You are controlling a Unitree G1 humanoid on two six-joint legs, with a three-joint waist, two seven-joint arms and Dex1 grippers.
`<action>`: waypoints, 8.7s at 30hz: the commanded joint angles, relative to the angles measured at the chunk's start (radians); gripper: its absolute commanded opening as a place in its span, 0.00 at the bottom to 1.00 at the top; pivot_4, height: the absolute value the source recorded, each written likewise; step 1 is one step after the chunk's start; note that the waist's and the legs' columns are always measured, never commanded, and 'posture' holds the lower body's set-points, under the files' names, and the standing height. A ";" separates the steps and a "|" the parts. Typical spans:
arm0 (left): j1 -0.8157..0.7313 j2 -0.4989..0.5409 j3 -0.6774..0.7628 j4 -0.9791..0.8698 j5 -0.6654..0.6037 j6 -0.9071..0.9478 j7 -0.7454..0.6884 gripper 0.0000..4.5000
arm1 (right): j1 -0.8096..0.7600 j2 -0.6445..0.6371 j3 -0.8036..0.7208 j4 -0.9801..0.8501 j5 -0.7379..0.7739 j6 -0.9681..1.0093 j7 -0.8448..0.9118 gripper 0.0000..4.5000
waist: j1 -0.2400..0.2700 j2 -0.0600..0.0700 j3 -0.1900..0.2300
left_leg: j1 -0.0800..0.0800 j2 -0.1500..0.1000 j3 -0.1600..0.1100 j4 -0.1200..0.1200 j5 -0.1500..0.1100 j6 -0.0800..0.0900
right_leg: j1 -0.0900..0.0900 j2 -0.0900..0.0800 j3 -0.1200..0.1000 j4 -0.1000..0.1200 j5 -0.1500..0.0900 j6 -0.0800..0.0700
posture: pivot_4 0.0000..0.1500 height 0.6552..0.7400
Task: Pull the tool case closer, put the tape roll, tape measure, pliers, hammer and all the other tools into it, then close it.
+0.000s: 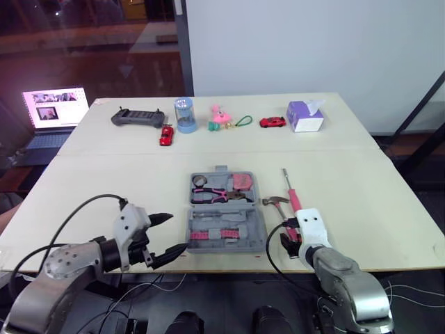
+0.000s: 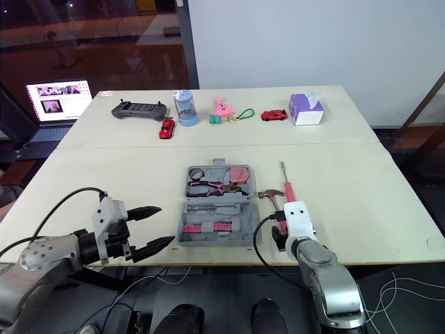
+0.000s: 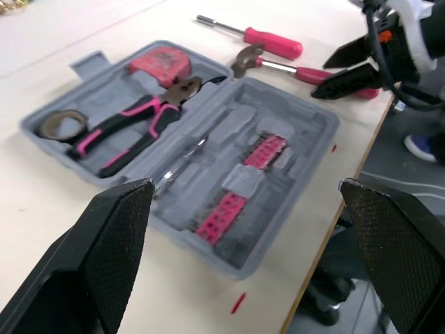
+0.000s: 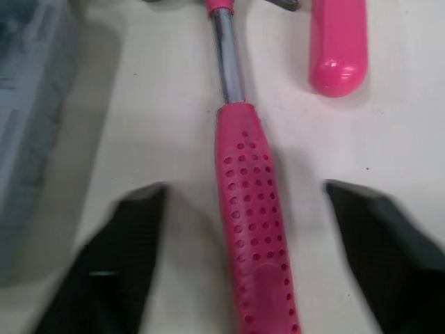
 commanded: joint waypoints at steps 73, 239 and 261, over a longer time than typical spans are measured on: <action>-0.008 0.036 0.064 0.107 -0.077 0.000 -0.145 1.00 | -1.066 -0.382 0.885 1.342 -1.171 -2.143 0.802 0.94 | -0.048 -0.016 0.002 | 0.005 0.009 0.003 -0.002 0.005 -0.009 | 0.002 0.008 0.003 0.000 0.002 -0.003 | 1.00 1.00; -0.127 0.088 0.097 0.375 -0.064 -0.177 -0.396 1.00 | -0.602 -0.649 0.308 -0.088 0.346 0.006 0.600 0.02 | -0.005 -0.012 0.005 | -0.002 0.015 0.026 0.001 -0.004 0.005 | -0.015 0.015 0.024 0.000 0.007 -0.002 | 1.00 1.00; -0.102 0.053 0.036 0.486 0.000 -0.353 -0.487 1.00 | -1.150 -0.364 0.895 0.359 0.169 0.092 0.792 0.02 | -0.019 -0.012 0.005 | -0.004 0.015 0.026 0.000 -0.002 0.002 | -0.020 0.014 0.024 0.001 0.007 -0.002 | 1.00 1.00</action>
